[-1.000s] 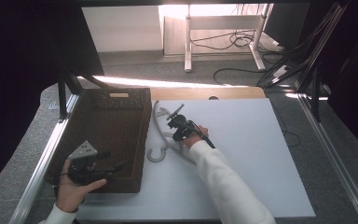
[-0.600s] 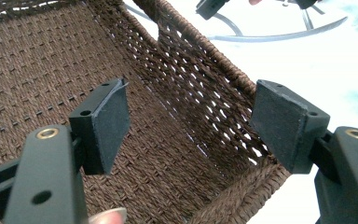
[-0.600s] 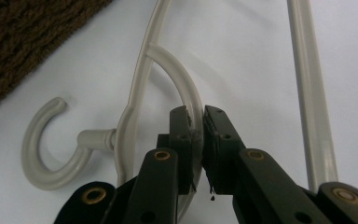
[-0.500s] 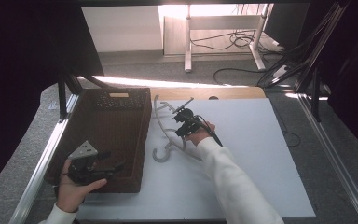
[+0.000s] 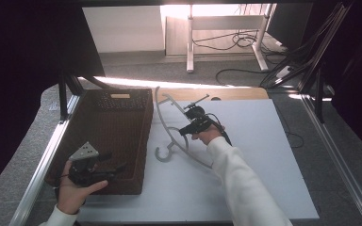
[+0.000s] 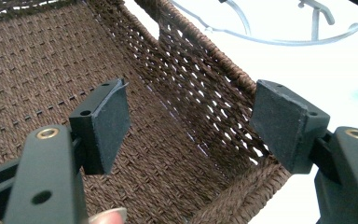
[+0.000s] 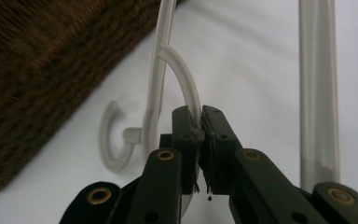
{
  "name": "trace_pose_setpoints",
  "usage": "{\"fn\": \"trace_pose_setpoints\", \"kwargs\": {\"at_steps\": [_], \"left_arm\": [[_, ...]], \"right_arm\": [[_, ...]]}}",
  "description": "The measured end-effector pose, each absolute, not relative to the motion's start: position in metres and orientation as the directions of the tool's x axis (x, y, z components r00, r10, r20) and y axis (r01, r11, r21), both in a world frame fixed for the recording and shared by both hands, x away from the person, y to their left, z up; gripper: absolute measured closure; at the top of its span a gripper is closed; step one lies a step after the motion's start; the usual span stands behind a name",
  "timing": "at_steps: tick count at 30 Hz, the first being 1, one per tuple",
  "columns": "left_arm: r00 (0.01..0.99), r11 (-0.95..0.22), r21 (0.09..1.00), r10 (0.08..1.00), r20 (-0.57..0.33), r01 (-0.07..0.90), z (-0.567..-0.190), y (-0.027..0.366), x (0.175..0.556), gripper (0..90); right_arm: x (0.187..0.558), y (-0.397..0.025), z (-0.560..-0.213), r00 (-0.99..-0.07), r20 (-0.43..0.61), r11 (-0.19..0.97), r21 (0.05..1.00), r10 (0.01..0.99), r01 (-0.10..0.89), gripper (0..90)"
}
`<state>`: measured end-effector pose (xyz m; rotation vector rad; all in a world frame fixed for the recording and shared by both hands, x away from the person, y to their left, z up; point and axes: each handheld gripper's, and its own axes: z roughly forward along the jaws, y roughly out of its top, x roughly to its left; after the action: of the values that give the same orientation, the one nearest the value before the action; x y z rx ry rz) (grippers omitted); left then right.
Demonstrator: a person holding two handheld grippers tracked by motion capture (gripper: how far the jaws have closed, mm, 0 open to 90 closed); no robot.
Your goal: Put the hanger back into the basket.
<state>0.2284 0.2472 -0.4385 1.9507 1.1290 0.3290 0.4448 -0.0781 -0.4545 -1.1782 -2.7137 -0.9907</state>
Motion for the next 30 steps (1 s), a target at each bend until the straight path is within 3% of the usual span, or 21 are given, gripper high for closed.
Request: {"fn": "trace_pose_setpoints", "kwargs": {"at_steps": [3,30], "left_arm": [[0.559,-0.244,0.768,0.811,-0.174,0.592,-0.439,0.247,0.229,28.2],[0.559,-0.244,0.767,0.81,-0.175,0.593,-0.438,0.243,0.229,28.1]], "right_arm": [[0.445,-0.089,-0.448,-0.705,0.317,0.466,0.57,0.635,0.676,86.0],[0.429,-0.148,-0.413,-0.668,0.406,0.262,0.697,0.623,0.668,86.8]]}}
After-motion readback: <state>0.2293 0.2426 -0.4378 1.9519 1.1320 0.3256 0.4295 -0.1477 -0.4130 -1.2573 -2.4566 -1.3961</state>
